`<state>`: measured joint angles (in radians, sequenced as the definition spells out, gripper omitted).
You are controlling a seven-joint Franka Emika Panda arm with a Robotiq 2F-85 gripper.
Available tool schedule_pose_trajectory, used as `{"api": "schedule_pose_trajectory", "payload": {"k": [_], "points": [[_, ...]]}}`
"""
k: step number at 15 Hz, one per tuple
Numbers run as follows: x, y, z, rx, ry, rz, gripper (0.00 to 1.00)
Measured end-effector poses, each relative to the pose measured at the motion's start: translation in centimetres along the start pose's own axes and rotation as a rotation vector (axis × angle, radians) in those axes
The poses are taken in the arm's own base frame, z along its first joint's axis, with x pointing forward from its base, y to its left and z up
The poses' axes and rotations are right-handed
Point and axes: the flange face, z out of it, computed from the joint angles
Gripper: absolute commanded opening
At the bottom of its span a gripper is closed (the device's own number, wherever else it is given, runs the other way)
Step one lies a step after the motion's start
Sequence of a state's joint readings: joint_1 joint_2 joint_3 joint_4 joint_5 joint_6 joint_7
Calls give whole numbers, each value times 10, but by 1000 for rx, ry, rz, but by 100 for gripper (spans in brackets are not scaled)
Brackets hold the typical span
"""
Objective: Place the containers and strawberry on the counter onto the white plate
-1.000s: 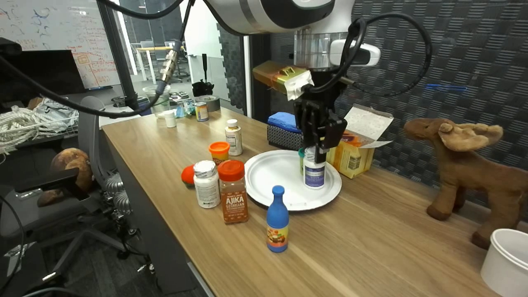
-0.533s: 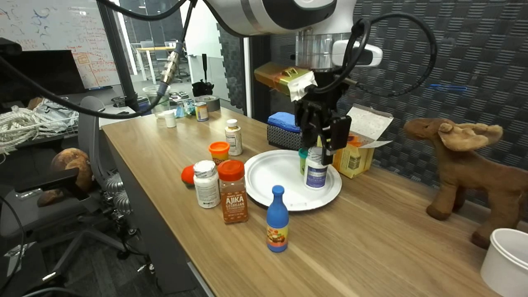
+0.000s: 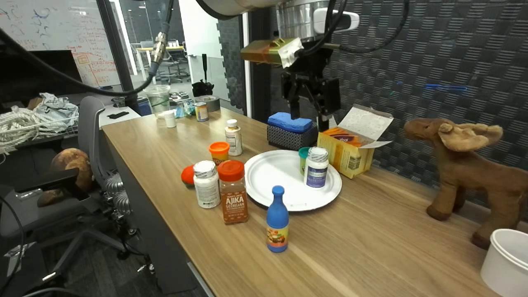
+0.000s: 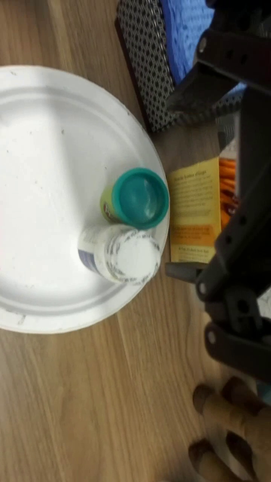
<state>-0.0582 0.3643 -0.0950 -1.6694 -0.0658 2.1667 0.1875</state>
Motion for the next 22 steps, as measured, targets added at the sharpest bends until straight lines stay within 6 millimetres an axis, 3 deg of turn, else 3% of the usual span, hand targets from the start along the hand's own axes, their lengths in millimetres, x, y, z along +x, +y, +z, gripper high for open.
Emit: {"api": "schedule_pose_trajectory", "payload": {"k": [7,14,15,17,22], "points": [[-45,-97,-1,56,-45,-192,100],[-80,-150,9,103,-96,-278,100],[-83,-154,12,105,-104,-285,75],[-89,-158,16,104,-116,-295,68],[-94,-159,23,102,-128,-304,28]]}}
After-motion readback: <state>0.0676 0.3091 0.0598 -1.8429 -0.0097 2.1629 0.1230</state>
